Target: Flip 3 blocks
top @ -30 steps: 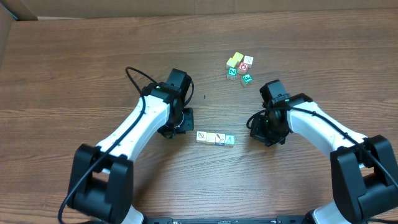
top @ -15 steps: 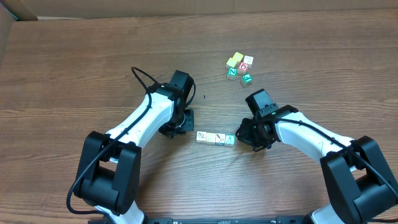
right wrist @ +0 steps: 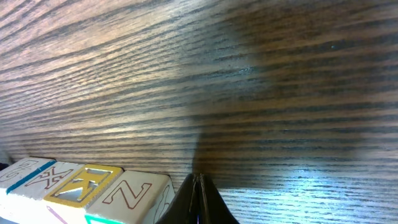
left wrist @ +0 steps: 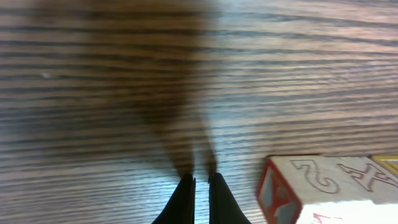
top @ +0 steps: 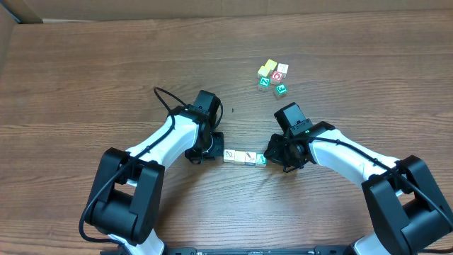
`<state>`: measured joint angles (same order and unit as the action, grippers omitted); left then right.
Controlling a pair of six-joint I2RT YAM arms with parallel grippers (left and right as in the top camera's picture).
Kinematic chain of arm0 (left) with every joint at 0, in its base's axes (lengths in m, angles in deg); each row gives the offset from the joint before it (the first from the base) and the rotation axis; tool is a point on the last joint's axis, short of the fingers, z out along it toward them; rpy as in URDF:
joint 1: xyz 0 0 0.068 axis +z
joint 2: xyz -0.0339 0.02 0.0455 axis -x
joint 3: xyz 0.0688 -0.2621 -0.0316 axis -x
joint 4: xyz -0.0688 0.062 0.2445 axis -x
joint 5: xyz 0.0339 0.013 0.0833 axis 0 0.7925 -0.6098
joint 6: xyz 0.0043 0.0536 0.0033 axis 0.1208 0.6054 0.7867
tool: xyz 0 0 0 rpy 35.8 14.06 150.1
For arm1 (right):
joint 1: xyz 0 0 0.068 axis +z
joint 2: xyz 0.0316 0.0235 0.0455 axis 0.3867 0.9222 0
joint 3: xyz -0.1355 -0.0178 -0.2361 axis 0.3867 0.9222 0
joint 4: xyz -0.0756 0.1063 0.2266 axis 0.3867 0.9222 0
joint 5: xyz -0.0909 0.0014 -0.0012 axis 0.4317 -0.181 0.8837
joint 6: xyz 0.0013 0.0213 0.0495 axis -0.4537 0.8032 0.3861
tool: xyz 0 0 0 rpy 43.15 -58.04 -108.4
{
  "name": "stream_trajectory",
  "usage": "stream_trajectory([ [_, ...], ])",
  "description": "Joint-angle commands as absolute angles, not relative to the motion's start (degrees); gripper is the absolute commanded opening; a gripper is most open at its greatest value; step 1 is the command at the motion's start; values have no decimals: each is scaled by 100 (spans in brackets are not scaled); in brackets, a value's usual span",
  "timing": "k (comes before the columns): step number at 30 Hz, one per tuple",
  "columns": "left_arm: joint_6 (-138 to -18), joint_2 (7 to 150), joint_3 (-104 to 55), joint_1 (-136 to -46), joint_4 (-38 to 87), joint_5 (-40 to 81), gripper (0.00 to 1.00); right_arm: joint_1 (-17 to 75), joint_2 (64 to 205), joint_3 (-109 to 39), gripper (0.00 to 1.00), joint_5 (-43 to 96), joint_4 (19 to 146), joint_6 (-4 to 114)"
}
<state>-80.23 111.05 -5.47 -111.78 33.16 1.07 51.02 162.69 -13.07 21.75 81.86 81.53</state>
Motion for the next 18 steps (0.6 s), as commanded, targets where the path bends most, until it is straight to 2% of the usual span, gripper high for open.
stream_trajectory([
  [1,-8062,11166,-499,-11215,3196,365,4,5135,16212,-1246,4,2162,8103,8184],
  [18,-8062,11166,-499,-11215,3203,345,4,5316,16212,-1246,4,1889,7830,8186],
])
